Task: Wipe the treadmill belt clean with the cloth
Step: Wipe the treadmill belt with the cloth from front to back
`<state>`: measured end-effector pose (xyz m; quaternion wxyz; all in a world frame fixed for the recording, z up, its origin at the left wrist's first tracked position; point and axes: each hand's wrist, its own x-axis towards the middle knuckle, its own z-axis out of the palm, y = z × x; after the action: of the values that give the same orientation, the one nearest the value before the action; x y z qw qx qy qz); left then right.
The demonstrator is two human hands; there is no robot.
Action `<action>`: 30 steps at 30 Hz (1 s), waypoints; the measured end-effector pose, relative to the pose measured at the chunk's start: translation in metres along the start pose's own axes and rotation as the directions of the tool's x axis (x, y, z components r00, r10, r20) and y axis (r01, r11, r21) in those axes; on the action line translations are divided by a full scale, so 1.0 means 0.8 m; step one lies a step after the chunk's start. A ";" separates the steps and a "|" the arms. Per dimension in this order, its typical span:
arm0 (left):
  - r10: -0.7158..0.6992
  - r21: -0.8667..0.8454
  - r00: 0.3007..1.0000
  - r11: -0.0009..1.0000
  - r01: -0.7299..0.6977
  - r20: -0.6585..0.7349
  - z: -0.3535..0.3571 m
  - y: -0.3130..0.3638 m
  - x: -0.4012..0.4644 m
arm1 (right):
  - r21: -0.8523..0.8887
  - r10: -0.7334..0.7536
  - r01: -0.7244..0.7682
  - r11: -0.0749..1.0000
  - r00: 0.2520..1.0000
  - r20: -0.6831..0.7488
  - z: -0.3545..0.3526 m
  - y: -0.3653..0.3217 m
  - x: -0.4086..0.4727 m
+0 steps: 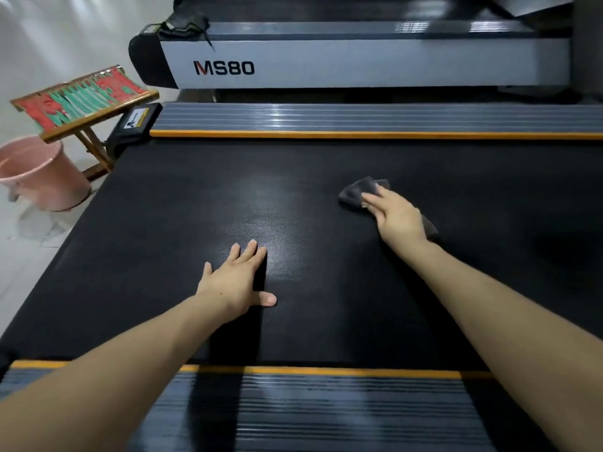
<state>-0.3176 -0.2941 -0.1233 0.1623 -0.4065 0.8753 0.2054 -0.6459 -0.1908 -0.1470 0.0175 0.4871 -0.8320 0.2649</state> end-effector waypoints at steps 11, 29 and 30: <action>0.001 -0.051 1.000 0.999 -0.001 0.004 -0.001 0.003 -0.002 | 0.209 -0.659 0.626 0.751 0.697 0.282 -0.043 0.013 -0.107; -0.003 -0.067 1.000 0.998 0.003 -0.008 -0.002 -0.001 0.000 | 0.312 -0.601 0.515 0.798 0.718 0.352 -0.040 -0.016 -0.122; -0.001 -0.072 1.000 0.997 0.000 -0.014 -0.001 -0.001 -0.001 | 0.255 -0.502 0.439 0.861 0.810 0.301 -0.026 -0.023 -0.110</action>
<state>-0.3167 -0.2942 -0.1227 0.1413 -0.4136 0.8685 0.2338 -0.5895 -0.1182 -0.1469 -0.1113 0.7178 -0.6475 0.2304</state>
